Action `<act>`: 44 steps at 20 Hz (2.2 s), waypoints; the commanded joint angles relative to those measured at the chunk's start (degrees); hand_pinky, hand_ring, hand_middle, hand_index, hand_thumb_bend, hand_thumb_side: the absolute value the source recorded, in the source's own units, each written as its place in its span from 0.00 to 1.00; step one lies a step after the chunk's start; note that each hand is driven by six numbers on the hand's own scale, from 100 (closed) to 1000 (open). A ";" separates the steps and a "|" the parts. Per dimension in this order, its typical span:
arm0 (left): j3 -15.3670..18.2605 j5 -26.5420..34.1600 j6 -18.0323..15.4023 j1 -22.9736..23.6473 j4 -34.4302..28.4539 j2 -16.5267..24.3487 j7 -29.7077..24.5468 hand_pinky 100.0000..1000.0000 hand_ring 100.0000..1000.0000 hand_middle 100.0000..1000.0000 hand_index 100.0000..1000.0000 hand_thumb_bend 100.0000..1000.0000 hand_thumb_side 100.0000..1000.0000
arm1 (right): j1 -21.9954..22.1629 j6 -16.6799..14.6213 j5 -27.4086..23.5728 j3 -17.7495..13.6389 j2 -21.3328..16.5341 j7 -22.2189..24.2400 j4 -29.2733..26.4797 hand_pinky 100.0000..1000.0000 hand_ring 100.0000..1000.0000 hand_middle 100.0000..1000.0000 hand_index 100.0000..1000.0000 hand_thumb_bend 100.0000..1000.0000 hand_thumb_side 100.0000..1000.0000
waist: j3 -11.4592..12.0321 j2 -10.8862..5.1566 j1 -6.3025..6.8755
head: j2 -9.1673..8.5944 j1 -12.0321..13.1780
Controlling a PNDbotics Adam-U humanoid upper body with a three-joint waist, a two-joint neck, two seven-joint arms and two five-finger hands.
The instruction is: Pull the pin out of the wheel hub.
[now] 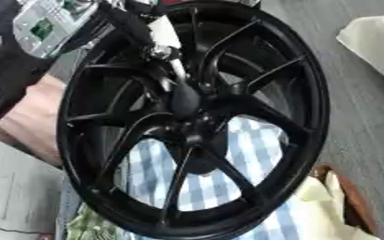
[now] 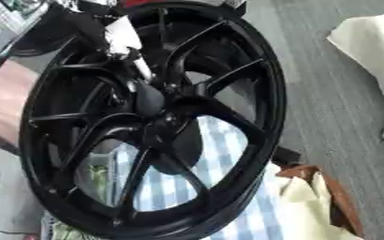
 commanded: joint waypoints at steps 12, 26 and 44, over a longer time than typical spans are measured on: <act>1.51 1.30 1.85 -2.04 -2.68 1.88 0.32 0.67 0.51 0.24 0.50 0.08 0.28 | 0.07 0.53 0.19 -0.54 -0.61 -0.74 -1.00 0.92 0.76 0.63 0.74 0.00 0.64 | 0.10 -1.30 -0.82 | -0.61 0.28; 3.39 1.48 0.81 -4.99 -4.10 3.35 -1.69 0.66 0.49 0.18 0.46 0.10 0.17 | 0.15 0.42 0.19 -0.84 -0.96 -1.06 -1.00 0.92 0.76 0.63 0.74 0.00 0.64 | 0.55 -1.63 -0.55 | -0.24 -0.04; 16.55 11.16 0.27 1.55 -8.93 18.38 -0.10 0.67 0.49 0.18 0.47 0.00 0.14 | 1.56 -0.35 1.24 -2.00 -1.40 -2.20 -1.00 0.92 0.76 0.63 0.74 0.00 0.63 | 3.27 -1.81 -0.43 | 1.20 -1.81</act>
